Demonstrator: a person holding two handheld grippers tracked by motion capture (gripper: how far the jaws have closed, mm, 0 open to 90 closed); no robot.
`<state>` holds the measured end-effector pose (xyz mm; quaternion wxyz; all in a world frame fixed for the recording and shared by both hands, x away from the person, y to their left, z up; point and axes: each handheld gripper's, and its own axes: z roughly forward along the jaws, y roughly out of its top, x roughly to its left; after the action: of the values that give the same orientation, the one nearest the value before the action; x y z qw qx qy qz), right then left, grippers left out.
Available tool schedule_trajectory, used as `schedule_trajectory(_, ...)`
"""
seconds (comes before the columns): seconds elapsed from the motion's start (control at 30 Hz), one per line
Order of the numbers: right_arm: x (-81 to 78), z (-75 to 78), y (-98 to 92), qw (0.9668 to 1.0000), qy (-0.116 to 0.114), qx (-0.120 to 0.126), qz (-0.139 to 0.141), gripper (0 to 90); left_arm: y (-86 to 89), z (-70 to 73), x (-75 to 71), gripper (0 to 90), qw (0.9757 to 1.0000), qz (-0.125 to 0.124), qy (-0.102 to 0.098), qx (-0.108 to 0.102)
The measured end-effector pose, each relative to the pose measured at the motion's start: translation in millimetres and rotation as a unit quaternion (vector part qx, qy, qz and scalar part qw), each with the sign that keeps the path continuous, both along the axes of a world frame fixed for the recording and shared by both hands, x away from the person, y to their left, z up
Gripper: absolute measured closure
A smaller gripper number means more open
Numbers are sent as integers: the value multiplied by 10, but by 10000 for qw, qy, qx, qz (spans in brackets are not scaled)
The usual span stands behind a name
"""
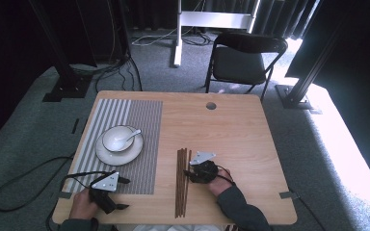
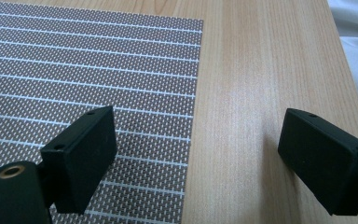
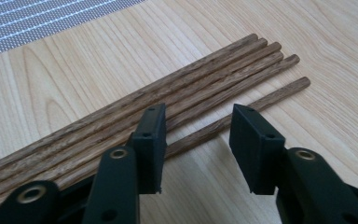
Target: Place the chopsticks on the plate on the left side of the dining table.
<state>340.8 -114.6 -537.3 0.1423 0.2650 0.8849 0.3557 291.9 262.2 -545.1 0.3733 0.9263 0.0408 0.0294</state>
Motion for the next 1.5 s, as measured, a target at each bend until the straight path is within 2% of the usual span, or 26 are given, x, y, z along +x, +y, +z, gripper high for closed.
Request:
schedule_trajectory(0.27, 7, -5, -8, 9999, -37, -81, -66, 671, 0, 0, 0, 117, 10000, 2, 1, -2)
schedule_trajectory(0.33, 14, -5, -13, 9998, -95, -123, -156, 701, 0, 0, 0, 117, 10000, 2, 1, -2)
schedule_trajectory(0.47, 29, -2, -30, 9996, -63, -122, -237, 677, 0, 0, 0, 117, 10000, 1, 1, -2)
schedule_trajectory(0.57, 28, 16, -48, 9998, 54, -68, -161, 650, 0, 0, 0, 117, 10000, 2, 2, -3)
schedule_trajectory(1.17, -7, 34, -93, 9993, 360, -55, 110, 536, 0, 0, -1, 117, 10000, 6, 2, -4)
schedule_trajectory(1.33, -22, 37, -102, 9990, 362, -179, 207, 556, 0, 0, -1, 117, 10000, 4, 1, -1)
schedule_trajectory(1.5, -6, 47, -130, 9991, 328, -236, 82, 636, 0, 0, -1, 117, 10000, 6, 3, -3)
